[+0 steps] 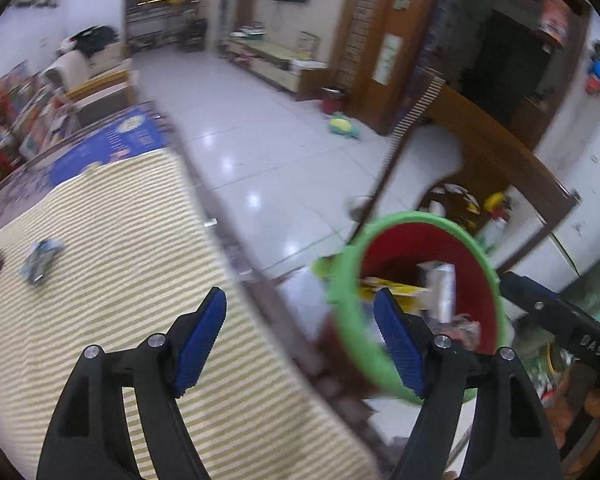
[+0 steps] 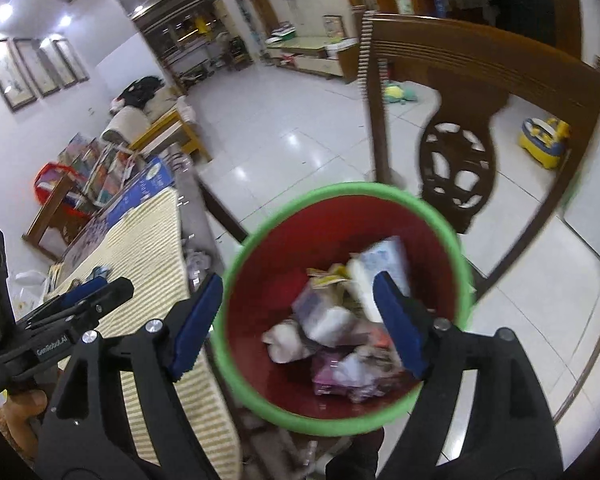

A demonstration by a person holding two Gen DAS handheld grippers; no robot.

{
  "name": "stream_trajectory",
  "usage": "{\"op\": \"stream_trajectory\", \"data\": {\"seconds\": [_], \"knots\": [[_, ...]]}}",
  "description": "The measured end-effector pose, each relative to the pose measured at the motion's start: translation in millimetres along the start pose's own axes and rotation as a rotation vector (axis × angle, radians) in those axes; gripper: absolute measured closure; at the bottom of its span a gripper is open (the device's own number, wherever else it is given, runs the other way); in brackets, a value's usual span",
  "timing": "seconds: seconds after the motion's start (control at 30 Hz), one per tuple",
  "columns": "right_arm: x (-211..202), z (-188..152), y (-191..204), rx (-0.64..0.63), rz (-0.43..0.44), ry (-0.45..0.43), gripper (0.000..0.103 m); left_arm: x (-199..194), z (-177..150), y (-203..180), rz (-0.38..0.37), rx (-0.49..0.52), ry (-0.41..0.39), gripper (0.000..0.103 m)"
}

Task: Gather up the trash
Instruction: 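Move both open tools back over the wrappers on the table, then grasp the brown cigarette box with the left tool while the right tool grasps the blue wrapper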

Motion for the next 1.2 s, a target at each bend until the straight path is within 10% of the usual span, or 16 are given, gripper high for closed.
{"op": "stream_trajectory", "data": {"seconds": [0.4,0.7,1.2], "knots": [[53,-7,176,-0.154,0.175,0.074,0.027,-70,-10,230,0.257,-0.279,-0.051,0.029],[94,-45,313,-0.205,0.26,0.161,0.027,-106,15,376,0.418,-0.2,-0.074,0.021],[139,-39,370,-0.2,0.168,0.247,0.027,26,96,486,0.344,-0.152,0.053,0.021]]}}
Point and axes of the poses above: each gripper's, at about its wrist camera, not at the fingertips, and x roughly the way its jaws point, y to its left, z to its top, the point moved 8 cm from there along x, roughly the way its jaws point, and after that the axes turned 11 degrees about -x, right-handed, at the moved point
